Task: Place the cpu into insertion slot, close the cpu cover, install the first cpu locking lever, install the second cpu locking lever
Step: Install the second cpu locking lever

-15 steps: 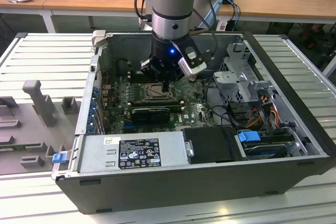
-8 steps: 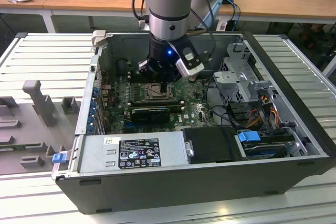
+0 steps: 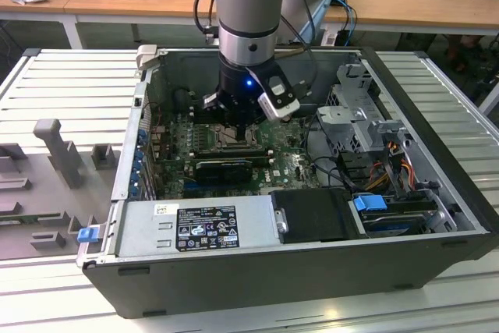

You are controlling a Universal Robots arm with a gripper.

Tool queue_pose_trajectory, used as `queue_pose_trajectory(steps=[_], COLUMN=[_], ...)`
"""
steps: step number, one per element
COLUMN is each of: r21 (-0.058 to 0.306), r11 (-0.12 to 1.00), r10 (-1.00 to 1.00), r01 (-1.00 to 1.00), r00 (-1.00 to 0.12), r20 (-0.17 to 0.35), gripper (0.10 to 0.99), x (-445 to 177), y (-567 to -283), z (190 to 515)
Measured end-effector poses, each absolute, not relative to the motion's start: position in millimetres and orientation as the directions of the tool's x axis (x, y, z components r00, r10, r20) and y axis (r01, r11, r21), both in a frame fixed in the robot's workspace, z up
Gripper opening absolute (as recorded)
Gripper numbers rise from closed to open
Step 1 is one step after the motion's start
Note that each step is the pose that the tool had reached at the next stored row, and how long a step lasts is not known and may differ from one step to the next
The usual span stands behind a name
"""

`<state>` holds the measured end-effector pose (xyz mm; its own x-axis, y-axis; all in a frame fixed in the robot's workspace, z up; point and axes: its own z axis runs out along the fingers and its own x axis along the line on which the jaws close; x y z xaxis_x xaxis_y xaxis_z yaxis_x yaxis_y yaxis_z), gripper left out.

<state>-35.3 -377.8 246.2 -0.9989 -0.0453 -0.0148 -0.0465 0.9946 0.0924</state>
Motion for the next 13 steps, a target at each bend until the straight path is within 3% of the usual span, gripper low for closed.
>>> queue_pose_trajectory(steps=[13], r21=[0.116], r11=[0.991], r10=[-0.071], r01=[-0.072], r00=[-0.997], r20=[-0.016], gripper=[0.106], x=[-58.7], y=[-377.8], z=[224.0])
